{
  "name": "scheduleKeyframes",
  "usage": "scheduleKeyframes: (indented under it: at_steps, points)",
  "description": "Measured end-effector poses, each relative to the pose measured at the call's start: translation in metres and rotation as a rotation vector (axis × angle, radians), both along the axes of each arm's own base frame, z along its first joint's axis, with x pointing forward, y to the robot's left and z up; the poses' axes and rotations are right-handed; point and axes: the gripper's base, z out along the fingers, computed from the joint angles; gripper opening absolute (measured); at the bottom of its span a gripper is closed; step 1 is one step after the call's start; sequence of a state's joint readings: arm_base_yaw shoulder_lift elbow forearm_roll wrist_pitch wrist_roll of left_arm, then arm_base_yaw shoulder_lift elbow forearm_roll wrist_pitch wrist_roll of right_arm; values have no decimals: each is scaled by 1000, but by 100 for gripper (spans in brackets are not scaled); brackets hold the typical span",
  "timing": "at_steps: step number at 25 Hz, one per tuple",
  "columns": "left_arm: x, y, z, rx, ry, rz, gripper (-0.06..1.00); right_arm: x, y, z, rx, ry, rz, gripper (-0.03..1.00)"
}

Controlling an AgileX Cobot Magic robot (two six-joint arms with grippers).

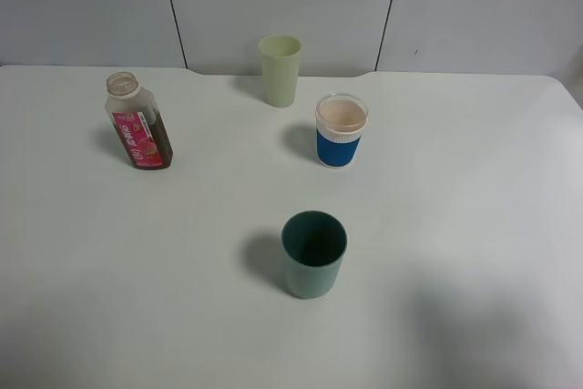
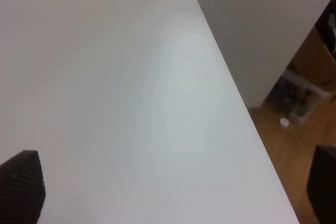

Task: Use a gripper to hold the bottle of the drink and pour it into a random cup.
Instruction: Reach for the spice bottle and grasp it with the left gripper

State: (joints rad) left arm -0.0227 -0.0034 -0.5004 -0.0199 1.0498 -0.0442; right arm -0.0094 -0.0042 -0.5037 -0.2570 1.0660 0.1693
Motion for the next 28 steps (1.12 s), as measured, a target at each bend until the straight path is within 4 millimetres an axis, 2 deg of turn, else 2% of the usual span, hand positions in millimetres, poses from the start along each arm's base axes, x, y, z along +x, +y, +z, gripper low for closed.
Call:
scheduleKeyframes:
  at_steps: [22, 28]
  points:
    - [0, 0, 0, 0, 1, 0, 85, 0, 0, 0, 0, 0, 0, 100]
    - [12, -1, 5, -4, 43, -2, 85, 0, 0, 0, 0, 0, 0, 100]
